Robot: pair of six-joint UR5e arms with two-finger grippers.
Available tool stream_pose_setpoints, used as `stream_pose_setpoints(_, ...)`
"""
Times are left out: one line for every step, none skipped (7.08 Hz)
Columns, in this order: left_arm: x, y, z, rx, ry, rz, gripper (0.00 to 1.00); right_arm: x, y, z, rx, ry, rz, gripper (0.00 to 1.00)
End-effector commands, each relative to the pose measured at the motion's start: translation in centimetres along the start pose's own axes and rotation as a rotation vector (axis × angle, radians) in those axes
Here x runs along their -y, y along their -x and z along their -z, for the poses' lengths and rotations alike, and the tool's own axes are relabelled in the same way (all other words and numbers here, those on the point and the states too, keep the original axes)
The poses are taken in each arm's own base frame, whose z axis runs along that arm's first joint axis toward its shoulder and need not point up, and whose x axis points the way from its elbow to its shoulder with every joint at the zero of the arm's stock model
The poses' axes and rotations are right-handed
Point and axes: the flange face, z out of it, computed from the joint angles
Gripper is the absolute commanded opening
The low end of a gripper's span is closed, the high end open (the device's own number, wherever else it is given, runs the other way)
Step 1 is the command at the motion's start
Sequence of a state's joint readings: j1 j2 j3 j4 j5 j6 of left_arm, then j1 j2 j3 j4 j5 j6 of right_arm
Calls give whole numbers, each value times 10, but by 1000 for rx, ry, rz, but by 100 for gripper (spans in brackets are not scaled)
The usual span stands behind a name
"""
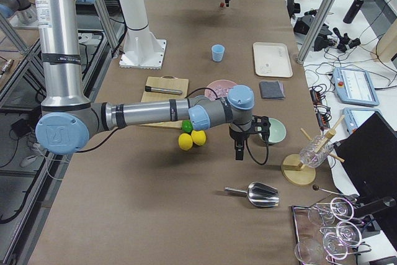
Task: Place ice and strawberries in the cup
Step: 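Close the left gripper on the red strawberry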
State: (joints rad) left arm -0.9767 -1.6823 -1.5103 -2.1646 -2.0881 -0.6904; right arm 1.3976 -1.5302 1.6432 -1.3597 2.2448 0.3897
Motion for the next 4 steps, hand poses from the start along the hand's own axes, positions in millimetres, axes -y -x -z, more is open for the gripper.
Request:
stream_pose_setpoints(-7, 5, -3, 7, 9, 1, 98, -1, -2, 0, -1, 0, -2, 100)
stream_pose_setpoints(-19, 14, -5, 16, 21, 8, 98, -1, -2, 0, -2, -1, -1, 100)
stream_pose_setpoints(-23, 20, -7, 13, 16, 5, 97, -1, -2, 0, -7, -4, 1, 100)
stream_pose_setpoints(-27, 23, -7, 13, 16, 4, 90, 0, -3, -1, -22, -9, 0, 100)
